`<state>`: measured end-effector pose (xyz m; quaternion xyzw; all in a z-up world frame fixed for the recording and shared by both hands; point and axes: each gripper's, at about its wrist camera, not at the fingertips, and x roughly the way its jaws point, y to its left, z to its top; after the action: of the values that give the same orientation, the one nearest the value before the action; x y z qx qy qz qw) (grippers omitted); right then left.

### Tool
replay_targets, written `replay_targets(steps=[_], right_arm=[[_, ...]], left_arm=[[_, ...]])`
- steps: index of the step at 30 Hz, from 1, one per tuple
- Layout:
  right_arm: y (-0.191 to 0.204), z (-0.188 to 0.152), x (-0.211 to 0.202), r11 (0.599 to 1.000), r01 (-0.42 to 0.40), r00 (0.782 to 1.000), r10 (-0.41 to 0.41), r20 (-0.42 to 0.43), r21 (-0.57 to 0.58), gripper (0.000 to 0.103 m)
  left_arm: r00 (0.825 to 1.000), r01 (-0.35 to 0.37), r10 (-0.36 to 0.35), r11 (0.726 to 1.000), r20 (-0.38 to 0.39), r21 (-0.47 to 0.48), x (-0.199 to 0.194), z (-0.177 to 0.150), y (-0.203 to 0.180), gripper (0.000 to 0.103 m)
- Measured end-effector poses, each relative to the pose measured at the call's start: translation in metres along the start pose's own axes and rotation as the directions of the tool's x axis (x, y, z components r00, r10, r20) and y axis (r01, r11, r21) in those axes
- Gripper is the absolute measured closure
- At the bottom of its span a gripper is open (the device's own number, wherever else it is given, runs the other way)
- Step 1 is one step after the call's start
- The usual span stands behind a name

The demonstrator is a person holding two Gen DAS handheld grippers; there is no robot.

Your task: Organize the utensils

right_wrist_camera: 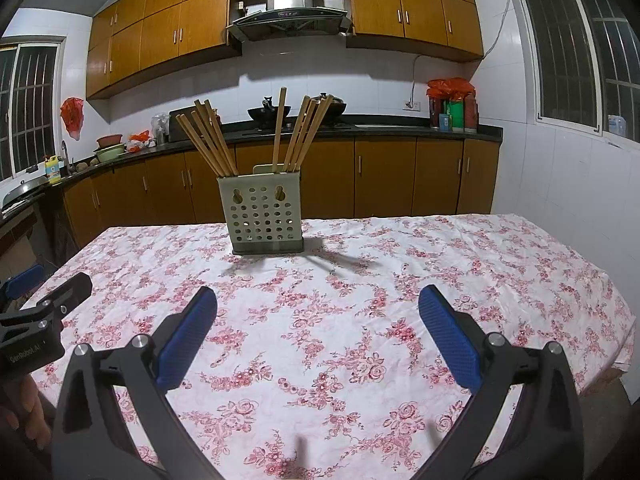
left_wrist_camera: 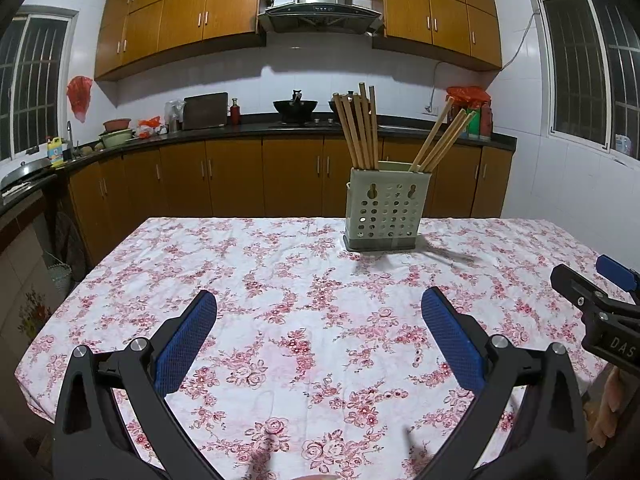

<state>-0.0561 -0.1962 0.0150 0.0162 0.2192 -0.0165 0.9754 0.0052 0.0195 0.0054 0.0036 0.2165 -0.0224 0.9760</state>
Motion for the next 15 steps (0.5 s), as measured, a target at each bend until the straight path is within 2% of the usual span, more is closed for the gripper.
replay_targets(steps=[15], right_arm=[[0.0008, -0.0008, 0.0001, 1.0, -0.001, 1.0, 0.001, -0.002, 0.001, 0.004]], left_arm=[[1.0, 0.0, 0.0, 1.0, -0.003, 0.0, 0.0004, -0.0004, -0.0006, 0.002]])
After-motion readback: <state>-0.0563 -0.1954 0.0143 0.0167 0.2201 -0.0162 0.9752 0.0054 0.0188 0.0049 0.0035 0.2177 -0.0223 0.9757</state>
